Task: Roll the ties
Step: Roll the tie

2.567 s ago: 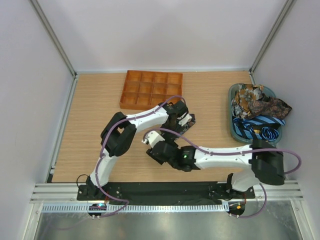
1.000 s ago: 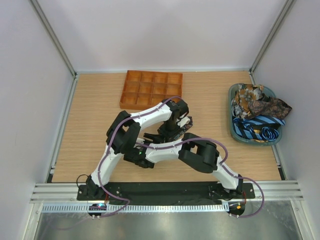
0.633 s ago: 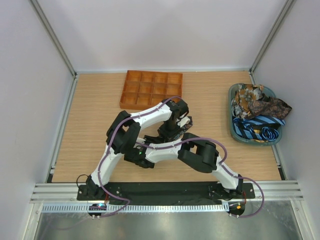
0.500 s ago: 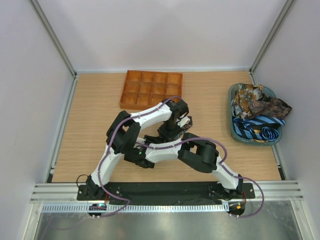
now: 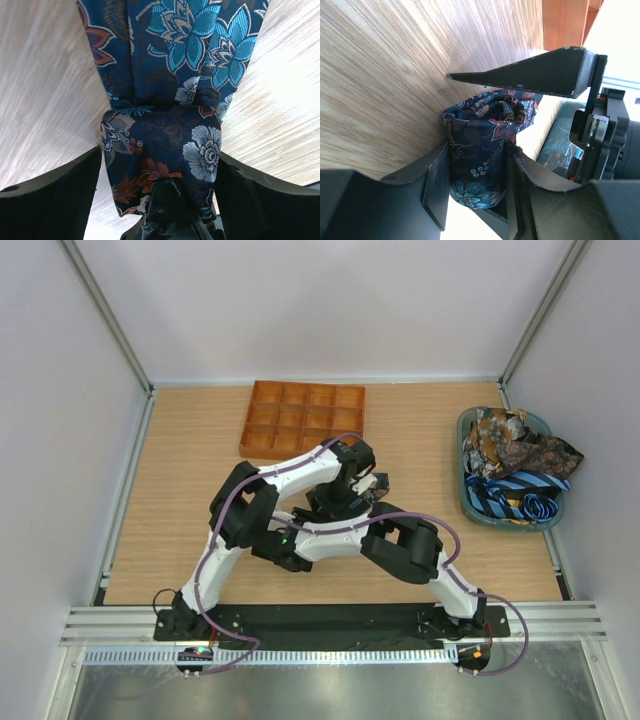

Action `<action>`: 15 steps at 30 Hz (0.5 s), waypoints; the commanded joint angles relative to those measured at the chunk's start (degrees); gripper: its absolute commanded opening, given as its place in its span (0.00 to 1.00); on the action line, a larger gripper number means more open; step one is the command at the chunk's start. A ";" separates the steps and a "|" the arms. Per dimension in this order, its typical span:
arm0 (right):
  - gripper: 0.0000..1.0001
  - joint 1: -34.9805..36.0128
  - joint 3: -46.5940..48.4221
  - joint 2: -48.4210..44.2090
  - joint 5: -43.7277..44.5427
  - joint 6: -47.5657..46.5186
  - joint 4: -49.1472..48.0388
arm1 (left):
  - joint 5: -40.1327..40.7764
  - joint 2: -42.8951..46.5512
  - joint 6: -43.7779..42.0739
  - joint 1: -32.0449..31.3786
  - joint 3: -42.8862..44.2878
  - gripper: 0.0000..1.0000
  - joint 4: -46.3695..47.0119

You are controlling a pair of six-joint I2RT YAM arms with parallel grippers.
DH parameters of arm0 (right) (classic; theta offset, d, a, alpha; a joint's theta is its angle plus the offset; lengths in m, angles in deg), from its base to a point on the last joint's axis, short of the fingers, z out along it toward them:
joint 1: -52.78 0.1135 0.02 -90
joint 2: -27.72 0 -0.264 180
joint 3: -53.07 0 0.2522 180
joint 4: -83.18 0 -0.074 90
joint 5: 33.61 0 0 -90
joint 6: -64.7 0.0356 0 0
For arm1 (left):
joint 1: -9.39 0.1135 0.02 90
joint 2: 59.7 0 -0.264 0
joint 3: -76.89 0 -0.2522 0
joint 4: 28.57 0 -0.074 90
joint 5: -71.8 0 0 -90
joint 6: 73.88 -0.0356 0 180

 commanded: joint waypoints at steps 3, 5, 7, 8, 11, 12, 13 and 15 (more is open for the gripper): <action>0.27 -0.56 -2.17 -0.93 -9.81 3.36 -1.00 | 2.25 7.34 -0.90 0.11 -0.75 0.88 3.66; 0.27 -0.29 -2.34 -1.54 -10.33 3.44 -1.53 | 1.99 9.61 -1.25 -0.16 -0.84 0.88 7.25; 0.27 -0.12 -2.52 -2.16 -11.12 3.62 -1.97 | 1.99 10.94 -1.08 -0.07 -1.01 0.88 9.98; 0.27 -0.03 -2.52 -2.33 -11.39 3.62 -2.32 | 1.73 12.43 -0.99 -0.16 -1.36 0.88 13.04; 0.27 -0.03 -3.22 -3.30 -12.62 3.97 -3.63 | 1.64 14.98 -0.12 -0.16 -2.68 0.88 19.21; 0.27 -0.11 -3.48 -3.74 -13.14 3.97 -4.16 | 2.07 17.43 0.32 0.02 -4.34 0.89 20.79; 0.27 -0.11 -4.44 -4.35 -13.58 4.06 -4.77 | 3.73 18.84 1.81 0.19 -5.49 0.89 22.46; 0.27 -0.20 -5.67 -6.19 -15.78 4.41 -6.62 | 7.16 23.74 3.31 0.63 -8.03 0.90 27.91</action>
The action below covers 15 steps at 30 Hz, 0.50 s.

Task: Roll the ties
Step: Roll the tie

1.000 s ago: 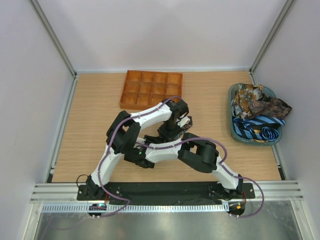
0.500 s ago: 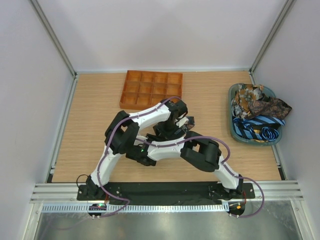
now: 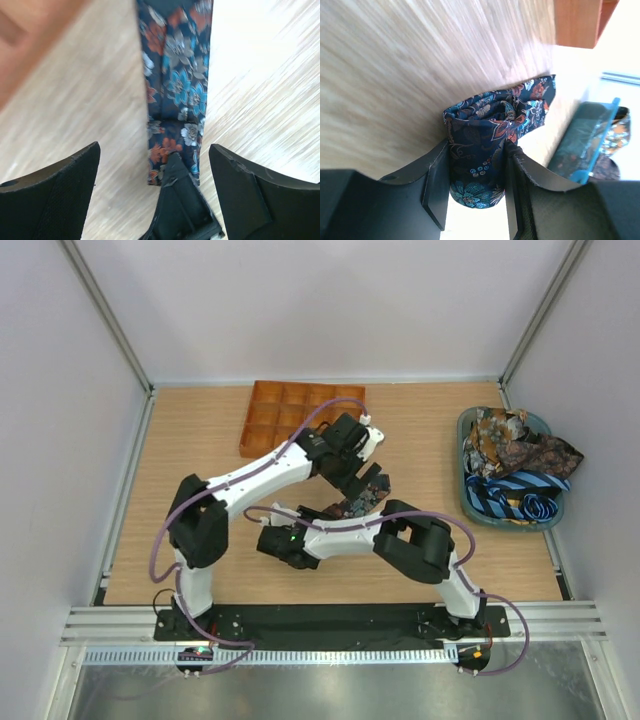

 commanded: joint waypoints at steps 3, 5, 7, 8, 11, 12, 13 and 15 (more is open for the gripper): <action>0.27 -0.49 -4.57 -6.22 -16.34 4.81 -8.32 | 8.06 13.67 5.97 1.91 -10.23 0.93 18.31; 0.27 -1.28 -6.94 -8.17 -18.37 5.33 -11.21 | 10.86 19.65 7.91 3.13 -16.03 0.94 21.48; 0.27 -1.98 -9.67 -11.42 -22.49 5.60 -13.42 | 12.89 25.87 9.31 3.93 -19.90 0.98 26.49; 0.27 -2.77 -10.55 -12.38 -24.07 5.95 -15.17 | 14.30 27.56 11.23 5.06 -23.57 1.00 27.98; 0.28 -3.83 -13.71 -15.81 -29.35 6.48 -18.25 | 15.63 34.68 15.10 7.96 -29.30 1.00 31.77; 0.28 -4.35 -15.28 -16.61 -30.67 6.83 -19.04 | 15.98 36.00 16.16 8.67 -30.63 1.00 32.39; 0.28 -5.23 -16.08 -18.01 -33.29 6.92 -19.84 | 16.42 37.23 17.30 9.37 -31.51 1.00 33.18; 0.28 -6.37 -18.19 -19.33 -36.29 7.35 -22.03 | 18.34 40.75 20.89 11.04 -34.23 1.00 33.62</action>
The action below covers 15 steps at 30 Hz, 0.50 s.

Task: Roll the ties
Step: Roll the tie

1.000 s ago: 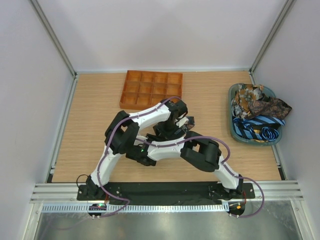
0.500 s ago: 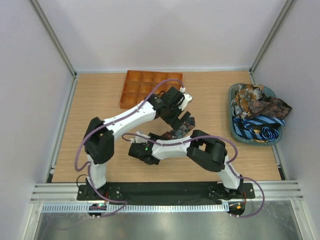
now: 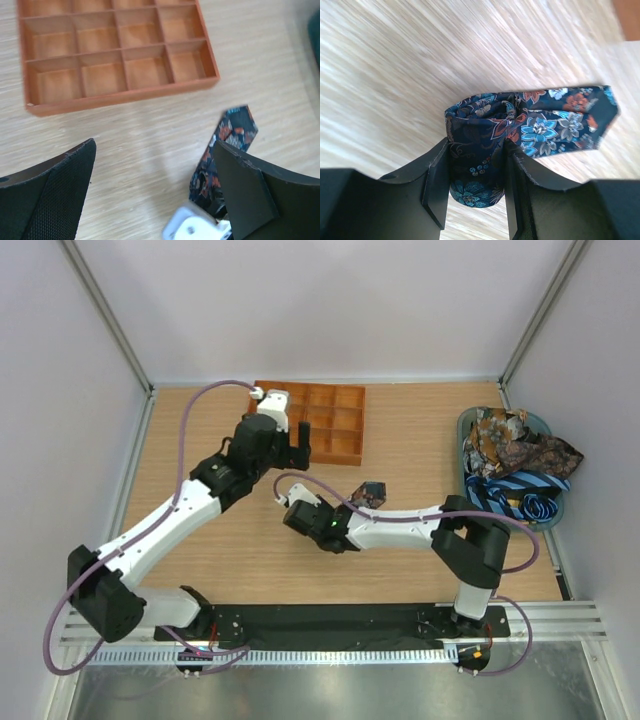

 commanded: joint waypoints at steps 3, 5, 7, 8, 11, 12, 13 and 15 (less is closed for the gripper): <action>0.28 -3.30 -6.33 -3.48 -20.93 5.30 -9.81 | 7.08 7.68 9.98 3.01 -6.51 1.00 7.83; 0.28 -5.14 -7.48 -4.70 -24.18 5.74 -11.39 | 7.18 9.09 10.33 3.19 -8.54 1.00 9.76; 0.28 -6.64 -8.72 -5.41 -26.73 6.18 -12.10 | 9.01 11.02 11.83 3.28 -11.44 1.00 10.82; 0.28 -7.87 -9.16 -5.68 -28.57 6.44 -12.71 | 9.72 11.81 12.09 3.36 -12.49 1.00 12.31; 0.28 -11.11 -10.65 -7.26 -35.15 7.41 -13.33 | 9.29 15.15 9.56 3.36 -18.46 1.00 16.43; 0.28 -12.00 -11.26 -7.70 -36.84 7.93 -13.51 | 9.20 17.25 8.76 3.36 -20.39 1.00 21.24; 0.28 -13.23 -11.70 -7.96 -38.51 8.29 -13.94 | 9.98 18.14 8.23 3.36 -24.42 1.00 23.20; 0.28 -16.30 -12.76 -8.23 -43.77 9.43 -14.47 | 9.64 20.16 7.35 3.36 -28.04 1.00 29.94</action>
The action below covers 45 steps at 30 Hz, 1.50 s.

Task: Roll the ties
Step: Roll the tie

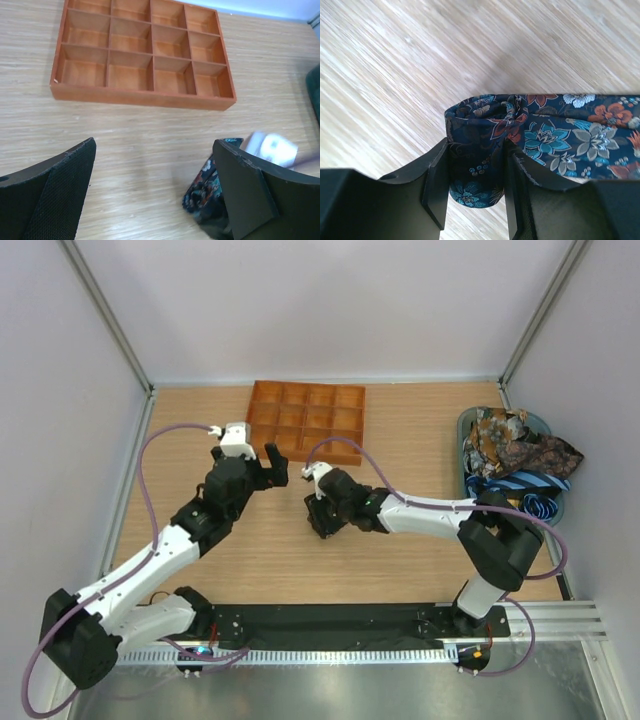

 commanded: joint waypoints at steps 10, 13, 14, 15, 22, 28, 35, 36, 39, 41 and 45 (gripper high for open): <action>0.27 -14.32 -4.86 3.28 -30.57 8.88 -1.15 | -15.24 3.06 -10.69 -0.20 -14.41 1.00 22.17; 0.27 -16.96 -6.09 3.81 -35.67 10.72 -3.43 | -23.58 -0.27 -14.48 -0.46 -13.62 1.00 22.52; 0.27 -17.67 -6.35 3.98 -36.48 11.08 -3.87 | -25.52 -2.81 -15.10 -0.64 -13.35 1.00 22.52; 0.27 -18.11 -6.70 4.07 -37.44 11.69 -4.49 | -29.54 -4.14 -16.84 -0.90 -12.39 1.00 22.35; 0.26 -22.33 -7.58 7.14 -43.95 13.28 -7.30 | -39.16 -14.87 -25.19 -2.66 -8.96 1.00 18.31; 0.25 -26.02 -9.61 11.36 -50.63 16.88 -15.30 | -42.41 -20.48 -32.23 -4.68 -6.41 1.00 14.71; 0.25 -27.52 -10.66 12.51 -52.04 18.64 -18.12 | -41.63 -26.64 -37.68 -8.11 -1.75 1.00 8.29; 0.25 -27.78 -10.75 12.42 -52.22 18.73 -18.46 | -40.32 -27.09 -37.86 -8.72 -1.05 1.00 7.50; 0.25 -27.96 -10.92 12.42 -52.39 18.99 -18.82 | -36.63 -28.67 -38.65 -9.78 0.53 1.00 4.69; 0.25 -28.22 -11.01 12.51 -52.48 18.99 -19.08 | -35.39 -29.28 -38.92 -9.96 1.24 1.00 2.93; 0.24 -28.31 -11.10 12.60 -52.48 18.99 -19.35 | -35.74 -31.91 -39.45 -10.31 2.90 1.00 1.87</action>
